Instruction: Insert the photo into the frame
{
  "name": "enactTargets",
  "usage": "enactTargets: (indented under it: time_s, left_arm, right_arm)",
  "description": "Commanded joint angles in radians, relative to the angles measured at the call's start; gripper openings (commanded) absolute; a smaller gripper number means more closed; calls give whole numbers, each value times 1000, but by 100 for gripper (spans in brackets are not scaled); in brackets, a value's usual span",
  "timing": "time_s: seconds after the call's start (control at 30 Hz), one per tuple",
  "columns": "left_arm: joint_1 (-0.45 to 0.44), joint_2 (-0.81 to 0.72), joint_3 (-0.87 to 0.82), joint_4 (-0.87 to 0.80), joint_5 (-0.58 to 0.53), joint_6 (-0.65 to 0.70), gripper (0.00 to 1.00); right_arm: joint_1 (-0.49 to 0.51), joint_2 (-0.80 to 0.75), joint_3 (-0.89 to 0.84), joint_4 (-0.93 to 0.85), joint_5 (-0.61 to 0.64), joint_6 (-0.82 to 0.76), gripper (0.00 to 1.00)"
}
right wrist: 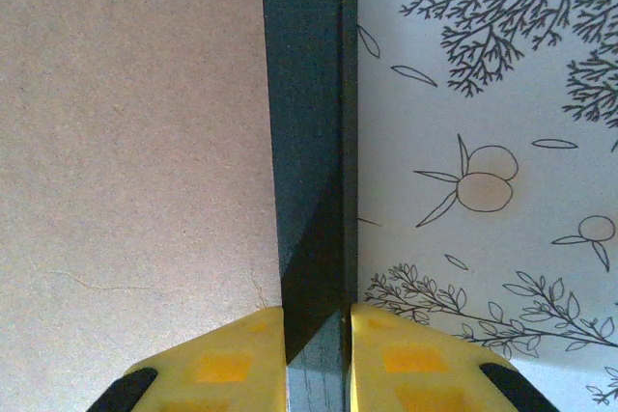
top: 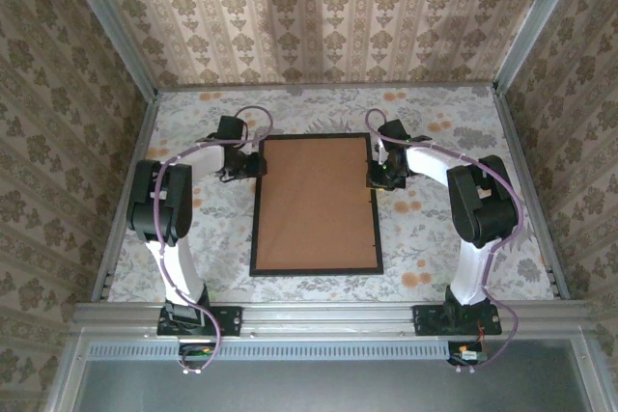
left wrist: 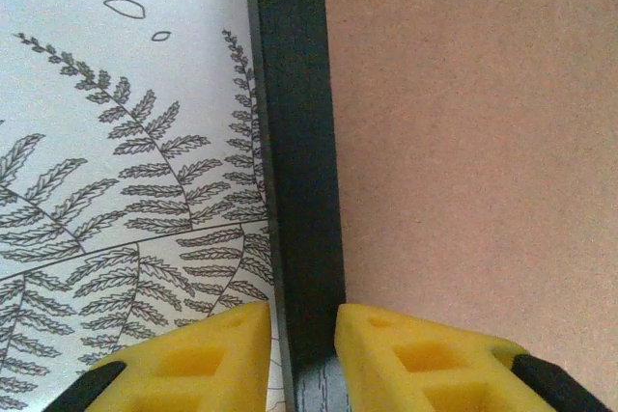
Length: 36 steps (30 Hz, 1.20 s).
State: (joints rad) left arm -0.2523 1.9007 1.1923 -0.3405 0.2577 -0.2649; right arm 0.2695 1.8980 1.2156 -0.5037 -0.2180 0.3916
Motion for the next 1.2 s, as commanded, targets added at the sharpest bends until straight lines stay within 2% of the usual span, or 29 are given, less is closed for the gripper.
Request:
enactTargets:
  time_s: [0.0, 1.17]
  left_arm:
    - [-36, 15, -30, -38, 8, 33, 33]
    - [-170, 111, 73, -141, -128, 114, 50]
  right_arm:
    - [10, 38, 18, 11, 2, -4, 19]
    - [37, 67, 24, 19, -2, 10, 19]
